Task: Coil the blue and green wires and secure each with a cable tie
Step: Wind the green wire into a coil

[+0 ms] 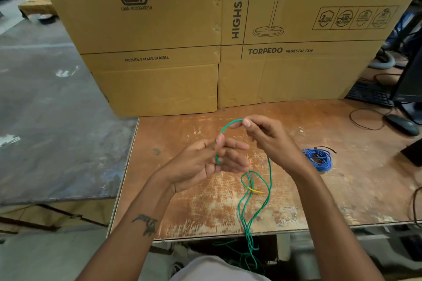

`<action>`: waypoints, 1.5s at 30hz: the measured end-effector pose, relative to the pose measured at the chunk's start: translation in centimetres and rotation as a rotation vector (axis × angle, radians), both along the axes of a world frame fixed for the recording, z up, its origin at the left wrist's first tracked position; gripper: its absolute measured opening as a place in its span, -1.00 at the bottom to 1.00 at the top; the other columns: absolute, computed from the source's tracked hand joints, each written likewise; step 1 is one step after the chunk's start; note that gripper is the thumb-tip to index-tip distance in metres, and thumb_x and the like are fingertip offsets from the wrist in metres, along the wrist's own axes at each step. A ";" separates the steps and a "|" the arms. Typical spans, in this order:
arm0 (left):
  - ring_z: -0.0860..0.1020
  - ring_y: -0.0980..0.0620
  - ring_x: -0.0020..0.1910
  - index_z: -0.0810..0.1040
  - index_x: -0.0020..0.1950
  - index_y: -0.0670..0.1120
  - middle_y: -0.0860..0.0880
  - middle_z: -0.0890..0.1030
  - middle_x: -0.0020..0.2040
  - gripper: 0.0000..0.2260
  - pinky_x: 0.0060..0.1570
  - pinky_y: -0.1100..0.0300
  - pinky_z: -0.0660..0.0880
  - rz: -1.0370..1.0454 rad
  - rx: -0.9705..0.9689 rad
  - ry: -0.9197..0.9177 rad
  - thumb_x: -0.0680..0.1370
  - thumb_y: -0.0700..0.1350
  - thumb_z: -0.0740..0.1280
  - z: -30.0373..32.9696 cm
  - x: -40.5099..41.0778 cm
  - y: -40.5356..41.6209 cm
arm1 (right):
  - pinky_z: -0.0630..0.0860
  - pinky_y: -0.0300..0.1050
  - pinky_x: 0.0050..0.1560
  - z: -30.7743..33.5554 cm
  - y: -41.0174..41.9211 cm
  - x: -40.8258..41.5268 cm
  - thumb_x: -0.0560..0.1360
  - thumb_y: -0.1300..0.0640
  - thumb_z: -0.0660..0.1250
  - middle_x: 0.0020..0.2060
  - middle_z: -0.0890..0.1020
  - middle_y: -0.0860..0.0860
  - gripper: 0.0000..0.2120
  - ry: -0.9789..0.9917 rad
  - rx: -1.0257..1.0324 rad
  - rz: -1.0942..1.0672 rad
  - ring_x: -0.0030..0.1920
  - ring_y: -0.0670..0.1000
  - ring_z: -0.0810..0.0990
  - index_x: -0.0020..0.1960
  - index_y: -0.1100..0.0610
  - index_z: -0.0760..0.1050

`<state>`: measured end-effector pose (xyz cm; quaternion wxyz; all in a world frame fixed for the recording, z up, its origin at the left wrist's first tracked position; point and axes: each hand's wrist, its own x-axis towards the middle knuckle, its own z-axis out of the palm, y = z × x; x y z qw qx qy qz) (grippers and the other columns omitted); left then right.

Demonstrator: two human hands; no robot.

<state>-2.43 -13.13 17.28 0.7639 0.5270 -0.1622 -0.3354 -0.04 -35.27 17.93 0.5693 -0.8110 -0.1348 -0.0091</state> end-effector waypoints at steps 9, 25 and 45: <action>0.62 -0.22 0.24 0.50 0.46 -0.24 -0.37 0.61 0.30 -0.59 0.28 0.04 0.52 0.013 -0.022 -0.053 0.74 -0.14 0.03 -0.1 0.0 0.5 | 0.46 -0.21 -0.09 -1.7 -0.7 1.7 0.78 0.08 0.21 -0.23 0.60 -0.08 -0.73 -0.010 -0.268 0.110 -0.21 -0.23 0.53 0.32 -0.01 0.66; 0.63 -0.16 0.32 0.47 0.32 -0.24 -0.25 0.66 0.28 -0.76 0.35 0.02 0.55 0.493 -0.194 -0.177 0.76 -0.29 0.06 0.6 4.2 -3.6 | 0.43 -0.20 -0.23 -6.6 4.7 -2.2 0.74 0.12 0.29 -0.22 0.70 -0.12 -0.79 0.057 -0.120 -0.007 -0.32 -0.21 0.53 0.25 -0.08 0.65; 0.25 0.10 -0.46 0.58 -0.10 -0.12 0.07 0.30 -0.42 -0.70 -0.41 0.27 0.27 0.184 0.116 -0.297 0.66 -0.16 0.08 -1.1 1.3 -3.8 | 0.34 -0.09 -0.28 2.5 -1.8 -0.6 0.68 0.09 0.41 -0.35 0.54 -0.24 -0.86 -0.112 -0.061 -0.100 -0.33 -0.14 0.41 -0.04 -0.08 0.64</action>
